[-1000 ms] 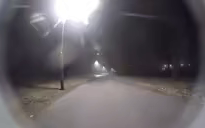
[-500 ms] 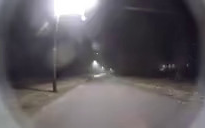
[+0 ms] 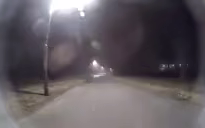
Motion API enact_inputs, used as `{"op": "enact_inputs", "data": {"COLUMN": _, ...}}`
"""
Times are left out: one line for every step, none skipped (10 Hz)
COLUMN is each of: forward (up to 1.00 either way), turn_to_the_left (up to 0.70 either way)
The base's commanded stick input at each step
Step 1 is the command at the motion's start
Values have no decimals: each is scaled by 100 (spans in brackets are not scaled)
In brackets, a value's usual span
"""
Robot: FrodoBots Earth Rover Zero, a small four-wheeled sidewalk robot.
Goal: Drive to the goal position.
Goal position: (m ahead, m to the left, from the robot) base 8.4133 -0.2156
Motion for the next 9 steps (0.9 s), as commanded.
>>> {"op": "enact_inputs", "data": {"forward": 100, "turn_to_the_left": 8}}
{"op": "enact_inputs", "data": {"forward": 100, "turn_to_the_left": 13}}
{"op": "enact_inputs", "data": {"forward": 100, "turn_to_the_left": 15}}
{"op": "enact_inputs", "data": {"forward": 100, "turn_to_the_left": 15}}
{"op": "enact_inputs", "data": {"forward": 100, "turn_to_the_left": 14}}
{"op": "enact_inputs", "data": {"forward": 100, "turn_to_the_left": 13}}
{"op": "enact_inputs", "data": {"forward": 100, "turn_to_the_left": 10}}
{"op": "enact_inputs", "data": {"forward": 100, "turn_to_the_left": 7}}
{"op": "enact_inputs", "data": {"forward": 100, "turn_to_the_left": 5}}
